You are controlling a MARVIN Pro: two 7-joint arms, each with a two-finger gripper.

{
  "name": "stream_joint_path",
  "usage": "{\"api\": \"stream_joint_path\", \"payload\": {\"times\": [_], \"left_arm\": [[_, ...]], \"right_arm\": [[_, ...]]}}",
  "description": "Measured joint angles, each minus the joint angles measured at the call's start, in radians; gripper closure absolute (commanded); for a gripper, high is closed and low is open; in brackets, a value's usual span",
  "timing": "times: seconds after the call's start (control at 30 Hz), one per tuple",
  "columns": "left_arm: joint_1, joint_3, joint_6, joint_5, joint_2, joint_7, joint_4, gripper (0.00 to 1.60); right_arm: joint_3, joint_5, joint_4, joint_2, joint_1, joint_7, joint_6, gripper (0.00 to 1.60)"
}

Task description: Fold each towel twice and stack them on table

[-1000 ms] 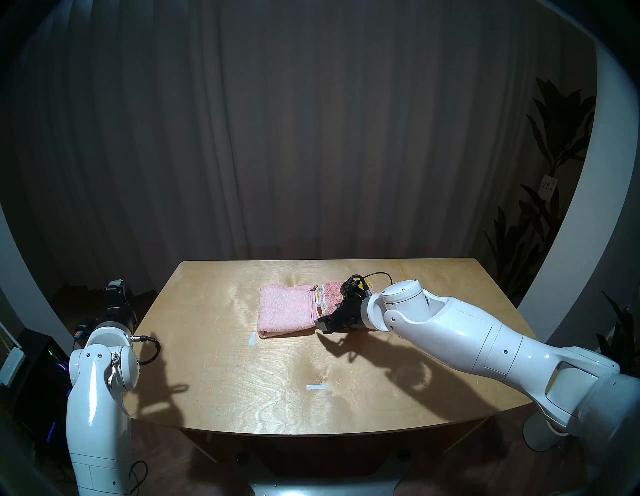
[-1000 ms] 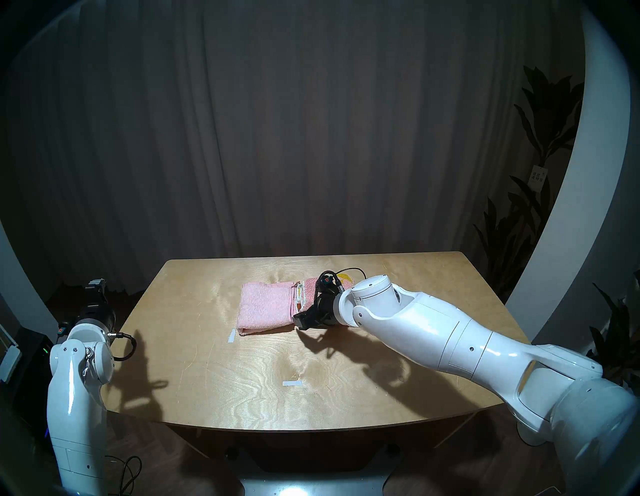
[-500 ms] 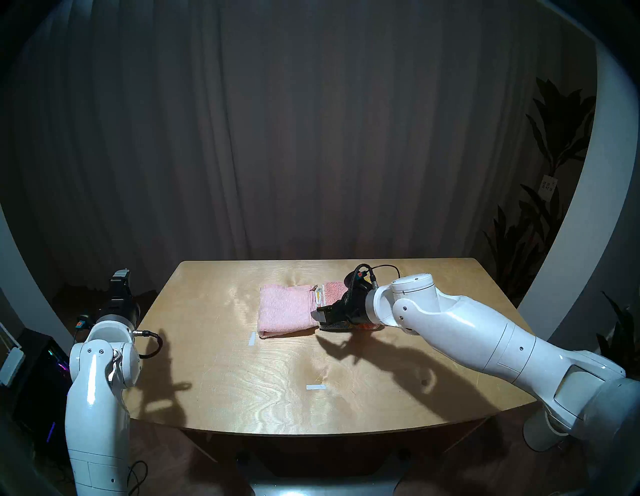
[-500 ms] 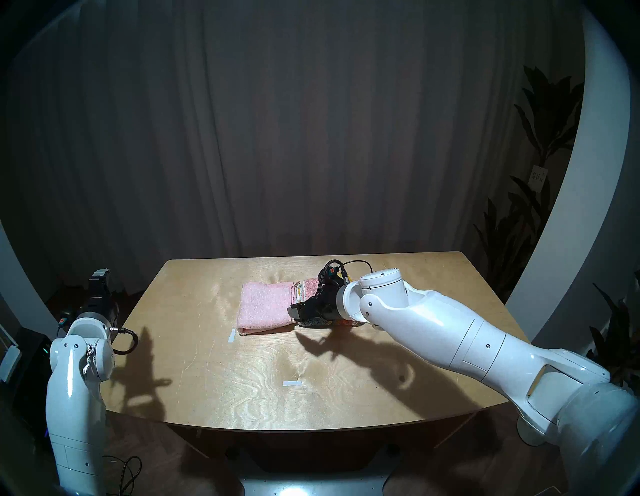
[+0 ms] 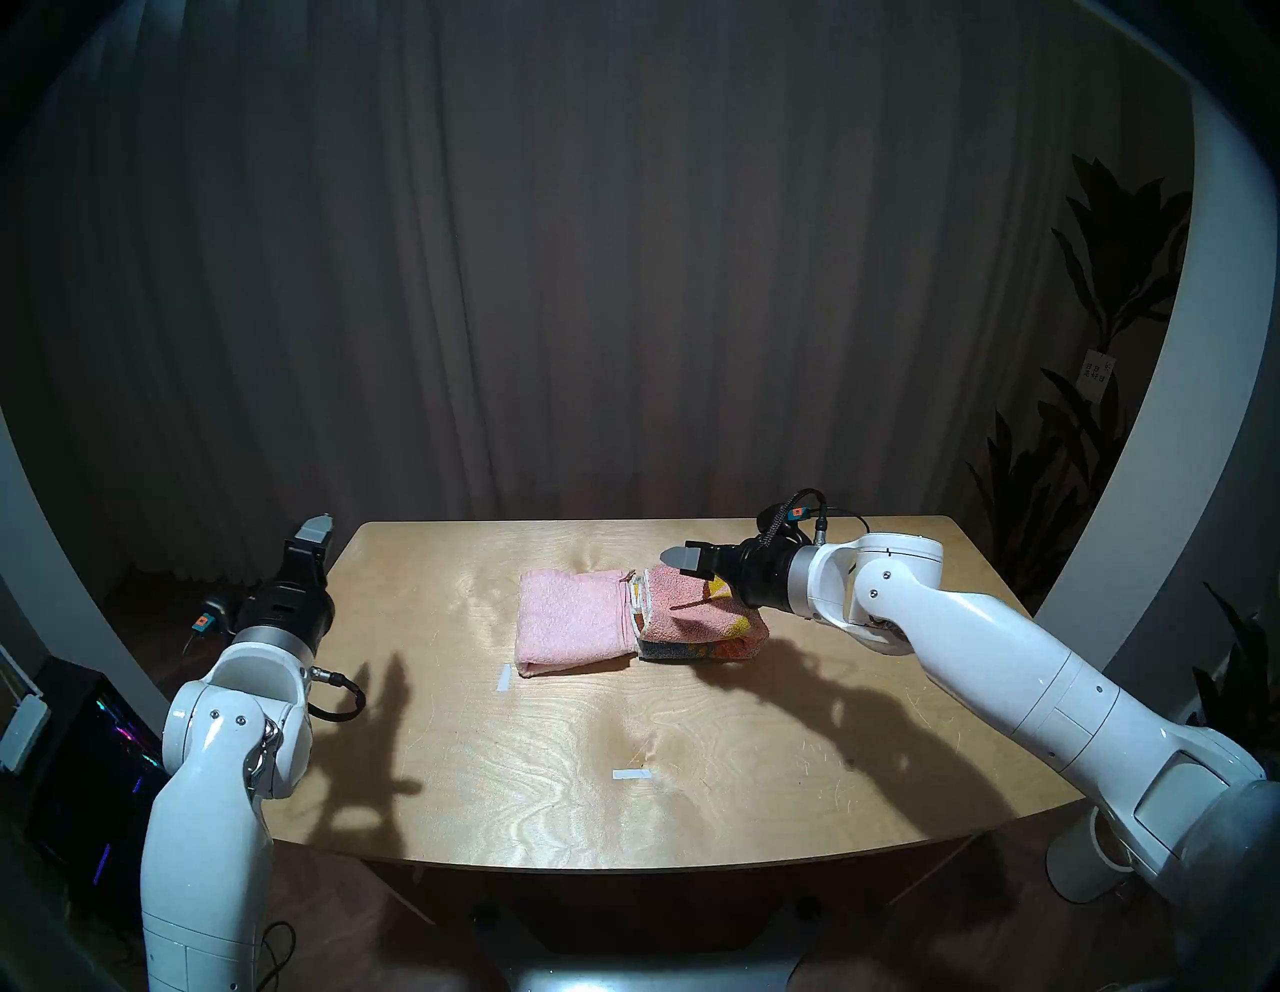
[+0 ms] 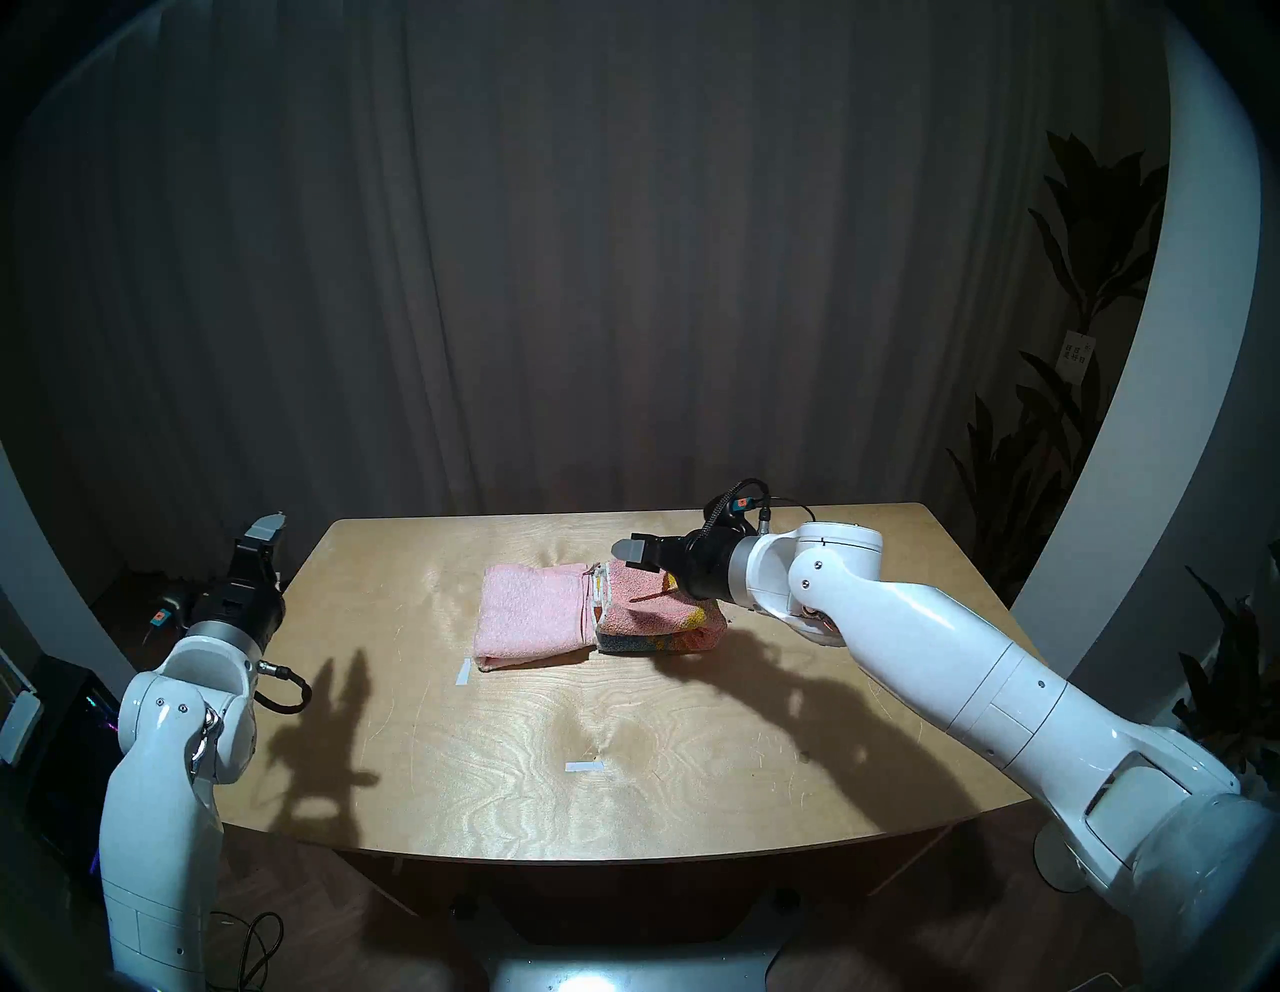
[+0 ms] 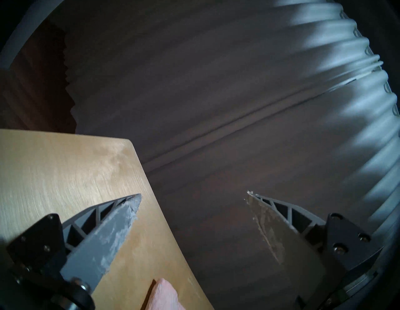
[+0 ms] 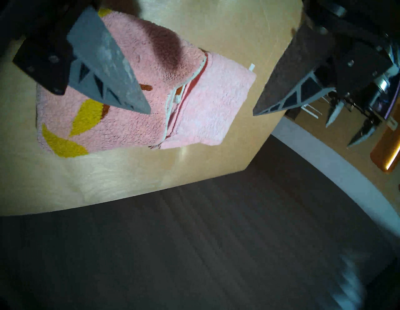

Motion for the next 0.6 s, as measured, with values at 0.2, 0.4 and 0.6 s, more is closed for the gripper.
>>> {"api": "stream_joint_path", "payload": {"times": [0.2,0.4,0.6], "left_arm": [[0.019,0.057,0.038,0.011,0.008,-0.007,-0.016,0.00],[0.041,0.095,0.073,0.030,0.022,-0.004,-0.023,0.00],[0.076,0.089,0.096,0.042,0.034,0.001,-0.022,0.00]], "right_arm": [[0.019,0.095,-0.027,0.014,-0.064,-0.024,-0.014,0.00],[0.031,0.230,-0.095,0.032,-0.150,-0.059,-0.022,0.00],[0.052,0.358,-0.152,0.044,-0.227,-0.105,-0.062,0.00]]}}
